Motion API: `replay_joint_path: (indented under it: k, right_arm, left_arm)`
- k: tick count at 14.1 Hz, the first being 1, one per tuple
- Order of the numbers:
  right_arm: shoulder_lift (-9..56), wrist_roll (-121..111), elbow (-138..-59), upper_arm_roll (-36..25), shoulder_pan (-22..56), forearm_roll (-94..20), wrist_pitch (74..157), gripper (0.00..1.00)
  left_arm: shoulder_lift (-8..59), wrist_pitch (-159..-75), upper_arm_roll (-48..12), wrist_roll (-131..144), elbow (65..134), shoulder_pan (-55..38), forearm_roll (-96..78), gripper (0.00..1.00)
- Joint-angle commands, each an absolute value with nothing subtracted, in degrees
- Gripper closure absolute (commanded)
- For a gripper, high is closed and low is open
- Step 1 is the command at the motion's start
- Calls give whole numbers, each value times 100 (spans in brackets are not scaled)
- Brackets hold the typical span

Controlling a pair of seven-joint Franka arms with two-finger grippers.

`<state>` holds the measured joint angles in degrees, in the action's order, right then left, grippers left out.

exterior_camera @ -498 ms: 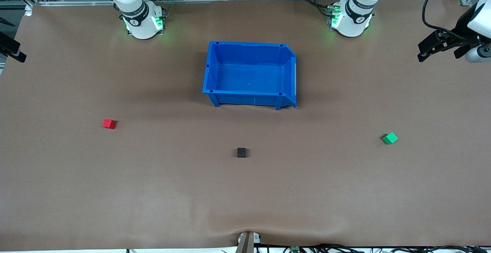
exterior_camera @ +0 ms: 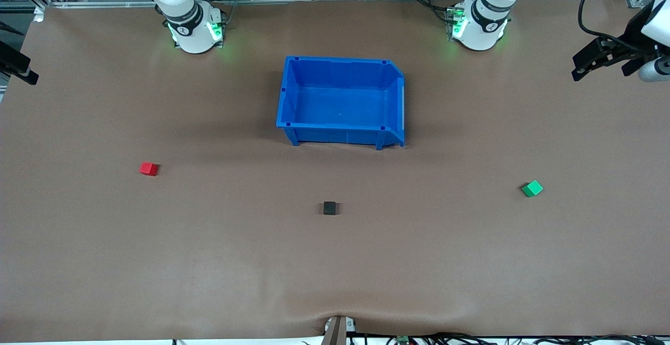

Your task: Attach green and red cubes to black cube

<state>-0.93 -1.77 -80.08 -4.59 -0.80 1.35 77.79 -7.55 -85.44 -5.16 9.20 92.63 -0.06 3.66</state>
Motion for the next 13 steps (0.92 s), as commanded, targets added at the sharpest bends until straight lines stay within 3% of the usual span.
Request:
replay_joint_path:
  k: [1, 13]
  right_arm:
    - [-106, -229, -7937, -343, -246, 70, 7708, 0]
    - [-79, -229, -7910, -360, -264, 53, 7787, 0]
  left_arm:
    - [-686, -8394, -527, 993, 9079, 26, 334, 0]
    - [-686, -8297, -545, 1019, 9430, 9, 290, 0]
